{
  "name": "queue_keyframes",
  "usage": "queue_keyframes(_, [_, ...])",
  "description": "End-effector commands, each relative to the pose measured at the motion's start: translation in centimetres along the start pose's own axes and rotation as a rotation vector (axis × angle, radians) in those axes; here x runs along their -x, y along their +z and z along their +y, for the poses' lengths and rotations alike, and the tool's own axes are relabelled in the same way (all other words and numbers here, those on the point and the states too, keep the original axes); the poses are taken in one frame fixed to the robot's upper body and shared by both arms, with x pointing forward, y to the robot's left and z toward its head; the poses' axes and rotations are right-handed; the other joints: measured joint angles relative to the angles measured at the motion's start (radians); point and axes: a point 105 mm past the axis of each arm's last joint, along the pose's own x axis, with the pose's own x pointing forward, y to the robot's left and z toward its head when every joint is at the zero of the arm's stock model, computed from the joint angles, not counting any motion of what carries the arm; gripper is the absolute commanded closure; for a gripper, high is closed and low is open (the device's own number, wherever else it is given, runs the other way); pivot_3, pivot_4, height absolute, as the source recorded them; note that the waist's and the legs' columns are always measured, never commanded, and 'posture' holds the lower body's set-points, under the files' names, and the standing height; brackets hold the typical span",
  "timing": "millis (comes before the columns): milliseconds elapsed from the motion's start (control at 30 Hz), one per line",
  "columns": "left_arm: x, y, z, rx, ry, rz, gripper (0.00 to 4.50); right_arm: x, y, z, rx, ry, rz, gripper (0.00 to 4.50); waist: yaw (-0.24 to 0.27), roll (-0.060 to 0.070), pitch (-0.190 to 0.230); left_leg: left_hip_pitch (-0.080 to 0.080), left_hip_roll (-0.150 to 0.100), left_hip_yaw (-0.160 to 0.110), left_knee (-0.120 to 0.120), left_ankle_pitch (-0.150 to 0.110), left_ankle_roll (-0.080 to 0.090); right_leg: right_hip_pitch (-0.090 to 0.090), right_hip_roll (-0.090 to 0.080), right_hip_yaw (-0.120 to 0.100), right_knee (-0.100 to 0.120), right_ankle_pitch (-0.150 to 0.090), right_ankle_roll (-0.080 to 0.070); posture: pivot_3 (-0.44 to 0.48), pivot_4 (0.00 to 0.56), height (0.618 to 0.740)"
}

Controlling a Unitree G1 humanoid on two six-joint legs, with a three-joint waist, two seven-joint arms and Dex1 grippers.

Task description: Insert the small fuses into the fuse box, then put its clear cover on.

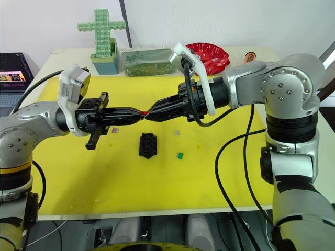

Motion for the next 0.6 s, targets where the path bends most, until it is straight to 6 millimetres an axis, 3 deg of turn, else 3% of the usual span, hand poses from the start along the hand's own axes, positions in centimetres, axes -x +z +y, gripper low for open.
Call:
queue_keyframes(33, [-0.08,0.51,-0.55,-0.044,-0.012,-0.001,4.5,0.35,1.05,0.73,0.044,0.016,-0.037,3.44,0.0,0.0,0.0,0.0,0.0,0.0,0.0,0.0,0.0,0.0,0.0,0.0,0.0,0.0,0.0,0.0,0.15,0.74])
queue_keyframes(600, [-0.36,0.47,-0.82,-0.046,-0.019,0.01,4.5,0.39,1.16,0.77,0.048,0.012,-0.046,3.44,0.0,0.0,0.0,0.0,0.0,0.0,0.0,0.0,0.0,0.0,0.0,0.0,0.0,0.0,0.0,0.0,0.15,0.74])
